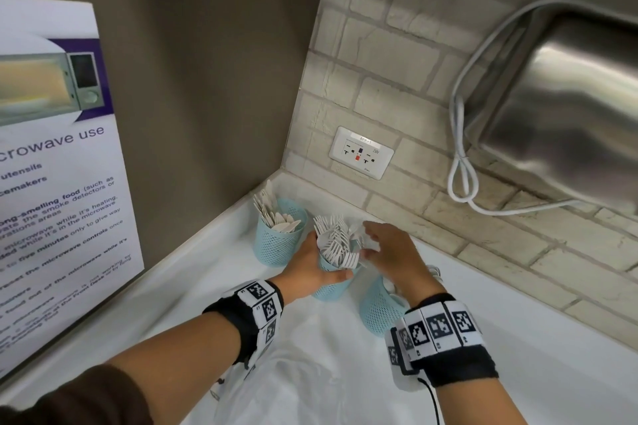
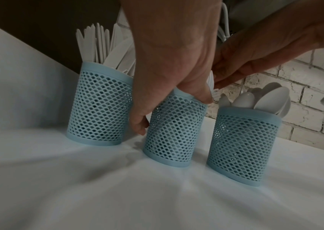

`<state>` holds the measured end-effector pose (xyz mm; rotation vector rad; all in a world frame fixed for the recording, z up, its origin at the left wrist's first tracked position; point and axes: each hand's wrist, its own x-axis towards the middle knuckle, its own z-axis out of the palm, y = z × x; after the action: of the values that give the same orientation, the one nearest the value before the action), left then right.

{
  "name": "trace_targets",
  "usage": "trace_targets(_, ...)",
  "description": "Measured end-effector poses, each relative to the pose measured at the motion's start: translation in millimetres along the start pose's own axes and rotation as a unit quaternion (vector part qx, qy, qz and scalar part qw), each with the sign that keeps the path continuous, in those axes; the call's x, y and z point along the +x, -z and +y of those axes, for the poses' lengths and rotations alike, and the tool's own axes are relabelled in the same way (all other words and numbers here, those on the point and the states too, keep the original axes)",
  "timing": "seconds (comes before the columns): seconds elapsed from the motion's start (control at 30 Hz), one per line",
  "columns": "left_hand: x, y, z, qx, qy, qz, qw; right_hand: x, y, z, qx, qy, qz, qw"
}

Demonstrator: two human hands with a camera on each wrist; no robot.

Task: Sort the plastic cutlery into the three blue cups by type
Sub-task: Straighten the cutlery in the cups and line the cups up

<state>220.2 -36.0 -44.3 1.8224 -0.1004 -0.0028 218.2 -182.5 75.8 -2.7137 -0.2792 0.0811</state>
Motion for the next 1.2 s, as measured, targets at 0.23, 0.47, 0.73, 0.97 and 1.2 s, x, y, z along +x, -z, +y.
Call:
trace_targets(0.23, 0, 0, -1, -0.001, 0.010, -0.001, 1.000, -6, -2, 0, -0.207, -0.051, 0.008, 0.977)
trace_targets(0.47, -1, 1, 2, -0.005, 0.015, -0.001, 1.000, -6, -15, 0, -0.186, -0.006, 0.077, 0.979)
trace_targets(0.73, -1, 1, 3, 0.011, 0.020, 0.002, 1.000, -6, 1, -3, -0.154, 0.009, 0.149, 0.977)
trace_targets(0.97, -5, 1, 6, -0.001, 0.025, 0.005, 1.000, -2, -21, -7, -0.031, 0.020, 0.100, 0.994)
trace_targets(1.2, -3, -1, 2, 0.001, 0.015, 0.006, 1.000, -3, -47, -26, 0.096, -0.005, 0.100, 0.990)
